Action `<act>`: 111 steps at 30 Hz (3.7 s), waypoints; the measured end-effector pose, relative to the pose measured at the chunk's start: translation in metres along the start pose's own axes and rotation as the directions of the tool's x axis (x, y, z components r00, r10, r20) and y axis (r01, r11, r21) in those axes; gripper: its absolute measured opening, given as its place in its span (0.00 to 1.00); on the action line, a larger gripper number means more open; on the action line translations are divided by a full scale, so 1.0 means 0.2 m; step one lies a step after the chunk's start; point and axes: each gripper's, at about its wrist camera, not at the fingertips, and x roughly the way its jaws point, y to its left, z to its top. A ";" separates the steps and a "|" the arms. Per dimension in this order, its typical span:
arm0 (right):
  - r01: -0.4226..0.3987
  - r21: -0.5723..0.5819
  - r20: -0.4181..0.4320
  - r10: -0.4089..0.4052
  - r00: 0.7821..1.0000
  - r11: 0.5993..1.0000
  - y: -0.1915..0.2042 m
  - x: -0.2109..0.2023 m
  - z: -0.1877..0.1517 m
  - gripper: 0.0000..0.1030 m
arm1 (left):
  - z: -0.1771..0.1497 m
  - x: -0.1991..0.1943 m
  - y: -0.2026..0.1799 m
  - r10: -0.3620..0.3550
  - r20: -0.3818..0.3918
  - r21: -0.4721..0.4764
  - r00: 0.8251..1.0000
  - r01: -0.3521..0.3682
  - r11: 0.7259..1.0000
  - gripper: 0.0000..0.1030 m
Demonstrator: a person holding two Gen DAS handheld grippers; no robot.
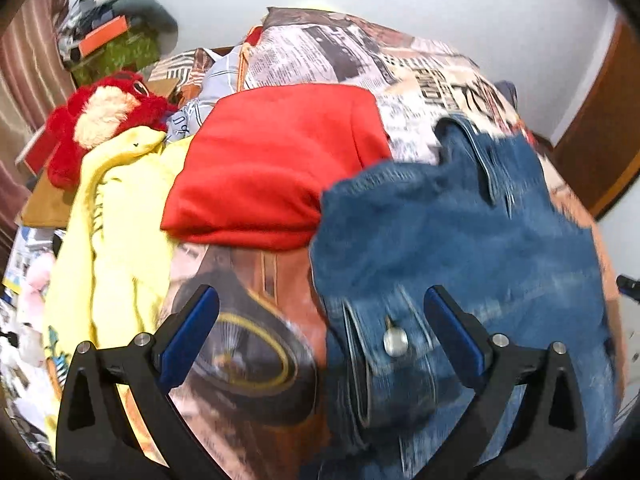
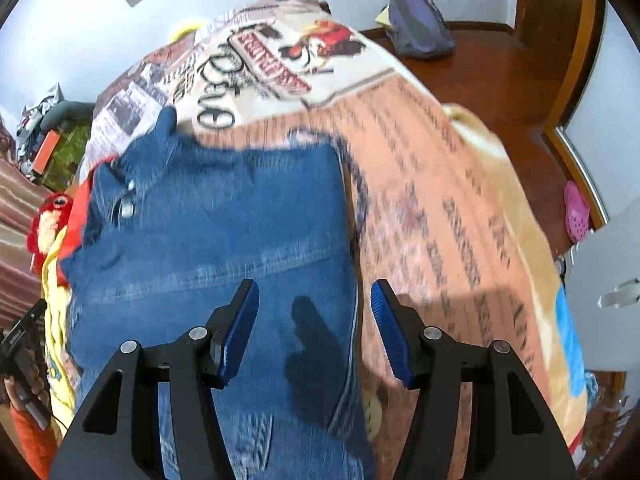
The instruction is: Fold large clothes
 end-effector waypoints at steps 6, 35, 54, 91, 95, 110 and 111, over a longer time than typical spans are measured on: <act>0.008 0.021 -0.029 -0.007 1.000 1.000 -0.03 0.16 0.13 0.53 | 0.10 0.18 0.09 -0.073 -0.025 -0.050 0.997 0.072 0.996 0.83; -0.086 -0.112 0.201 0.107 0.974 0.990 0.20 -0.08 0.46 0.10 | 0.44 -0.15 -0.27 -0.088 0.212 0.137 0.973 0.060 0.989 0.08; 0.148 -0.126 0.186 -0.123 0.975 0.981 0.26 0.39 0.84 0.10 | 0.86 0.42 -0.23 0.084 0.145 0.109 0.986 -0.100 0.989 0.09; 0.170 -0.261 0.368 -0.065 0.928 0.950 0.50 -0.56 0.15 0.88 | 0.28 -0.46 -0.28 0.003 0.204 0.250 0.979 -0.055 0.967 0.82; 0.190 -0.317 0.351 -0.071 0.934 0.929 0.52 -0.55 0.00 0.90 | 0.12 -0.52 -0.30 -0.017 0.197 0.289 0.980 -0.042 0.956 0.83; 0.142 -0.238 0.088 -0.124 0.988 0.961 0.26 -0.28 -0.37 0.90 | -0.45 -0.07 -0.08 -0.096 -0.231 0.133 0.968 0.129 0.983 0.84; 0.130 -0.213 0.058 -0.121 0.991 0.968 0.23 -0.25 -0.39 0.90 | -0.48 -0.04 -0.06 -0.112 -0.254 0.108 0.961 0.143 0.984 0.84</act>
